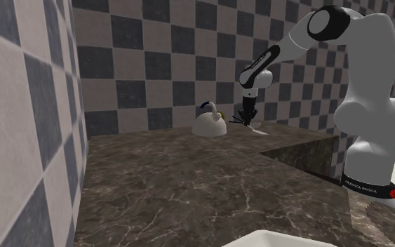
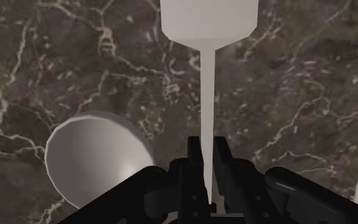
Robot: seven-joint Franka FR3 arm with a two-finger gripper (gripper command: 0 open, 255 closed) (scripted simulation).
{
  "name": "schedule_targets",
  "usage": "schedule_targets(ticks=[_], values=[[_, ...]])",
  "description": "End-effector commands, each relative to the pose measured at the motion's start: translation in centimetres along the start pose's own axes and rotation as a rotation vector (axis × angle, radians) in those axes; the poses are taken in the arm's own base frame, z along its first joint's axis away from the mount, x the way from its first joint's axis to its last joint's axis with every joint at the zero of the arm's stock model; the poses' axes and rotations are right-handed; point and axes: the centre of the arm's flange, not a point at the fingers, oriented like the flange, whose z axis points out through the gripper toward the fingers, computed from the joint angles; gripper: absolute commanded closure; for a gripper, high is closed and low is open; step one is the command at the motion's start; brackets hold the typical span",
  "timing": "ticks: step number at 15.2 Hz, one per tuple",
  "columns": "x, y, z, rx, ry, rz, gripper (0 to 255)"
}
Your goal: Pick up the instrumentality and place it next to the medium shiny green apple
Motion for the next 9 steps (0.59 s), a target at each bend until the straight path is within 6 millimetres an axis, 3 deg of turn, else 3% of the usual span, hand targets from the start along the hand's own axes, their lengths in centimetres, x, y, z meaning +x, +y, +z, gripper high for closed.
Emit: schedule_targets(ticks=[1, 9], values=[[-0.11, -0.12, 1.00, 0.000, 0.001, 0.000, 255], [-0.13, -0.12, 1.35, 0.000, 0.000, 0.000, 255]])
